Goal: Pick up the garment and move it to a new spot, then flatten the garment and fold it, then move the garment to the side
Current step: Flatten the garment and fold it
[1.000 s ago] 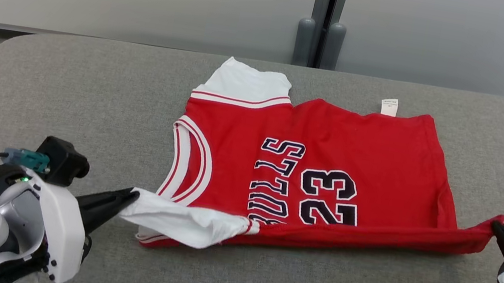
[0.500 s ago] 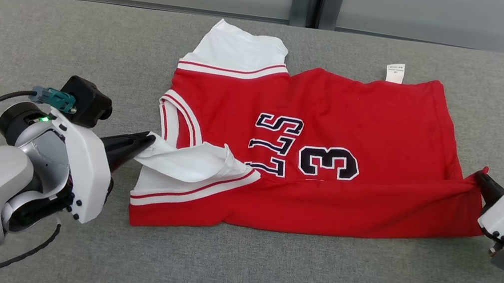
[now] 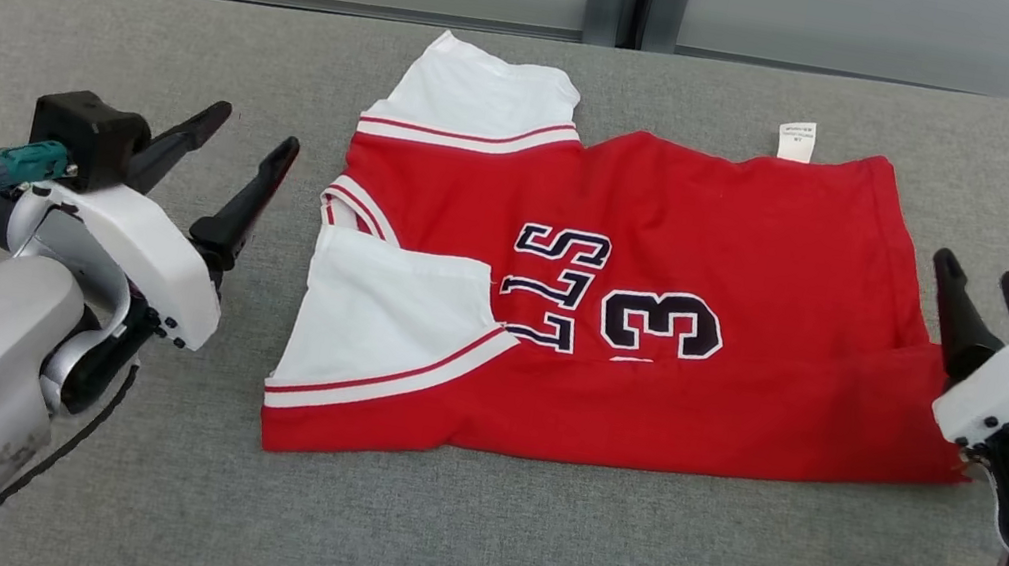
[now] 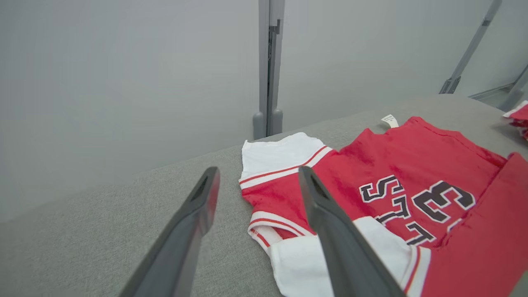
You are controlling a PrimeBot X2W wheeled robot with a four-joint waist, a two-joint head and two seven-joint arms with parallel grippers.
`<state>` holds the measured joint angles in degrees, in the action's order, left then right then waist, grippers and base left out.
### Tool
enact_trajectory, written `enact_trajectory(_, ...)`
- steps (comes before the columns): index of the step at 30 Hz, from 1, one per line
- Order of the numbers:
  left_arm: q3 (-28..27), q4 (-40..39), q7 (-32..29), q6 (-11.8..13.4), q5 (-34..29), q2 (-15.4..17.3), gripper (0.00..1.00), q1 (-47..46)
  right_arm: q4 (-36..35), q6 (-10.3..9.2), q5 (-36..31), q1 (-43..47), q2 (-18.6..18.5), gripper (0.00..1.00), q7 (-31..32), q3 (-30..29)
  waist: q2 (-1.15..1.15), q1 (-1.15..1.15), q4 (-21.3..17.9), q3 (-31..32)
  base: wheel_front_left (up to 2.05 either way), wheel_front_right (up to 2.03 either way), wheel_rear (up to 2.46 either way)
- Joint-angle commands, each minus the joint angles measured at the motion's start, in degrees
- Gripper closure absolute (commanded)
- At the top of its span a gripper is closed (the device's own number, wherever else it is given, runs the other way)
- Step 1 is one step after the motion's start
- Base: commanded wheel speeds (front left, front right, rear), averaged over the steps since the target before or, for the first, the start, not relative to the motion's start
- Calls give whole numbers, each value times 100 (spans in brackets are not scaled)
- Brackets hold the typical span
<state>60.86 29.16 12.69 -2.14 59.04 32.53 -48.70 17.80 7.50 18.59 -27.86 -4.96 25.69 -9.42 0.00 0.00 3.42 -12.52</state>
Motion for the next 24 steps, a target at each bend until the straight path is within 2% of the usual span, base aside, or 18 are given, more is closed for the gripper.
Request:
enact_trajectory(1,-158,58,119,94,40,-70,0,119,-71,-2,139,160,-199,0,-285,72,0,0,25,62,0,0,0)
enact_trajectory(4,-729,-4,240,268,59,-280,0,379,-282,1,390,462,-526,0,-1064,537,0,0,59,179,0,0,0)
enact_trajectory(6,-1349,-255,250,414,-186,-425,0,635,-393,0,378,682,-822,0,-1634,837,0,0,78,251,0,0,0)
enact_trajectory(8,-1943,-514,247,531,-525,-595,0,1059,-420,0,473,887,-952,0,-2162,984,0,0,79,321,0,0,0)
enact_trajectory(11,-2816,-969,250,632,-1062,-935,0,1633,-425,0,356,1159,-1173,0,-2905,1241,0,0,72,417,0,0,0)
enact_trajectory(13,-3544,-1213,251,705,-1245,-1370,0,2119,-372,0,266,1334,-1241,0,-3341,1363,0,0,75,484,0,0,0)
enact_trajectory(16,-4243,-1401,240,583,-1796,-1909,0,2784,-257,0,141,1533,-1209,0,-3802,1447,0,0,47,578,0,0,0)
enact_trajectory(20,-4631,-1313,240,466,-2732,-2451,0,3464,-183,0,-89,1783,-1103,0,-4038,1529,0,0,12,699,0,0,0)
enact_trajectory(24,-4806,-1116,241,281,-3402,-2710,0,3887,-138,0,-243,1992,-910,0,-4096,1511,0,0,-21,786,0,0,0)
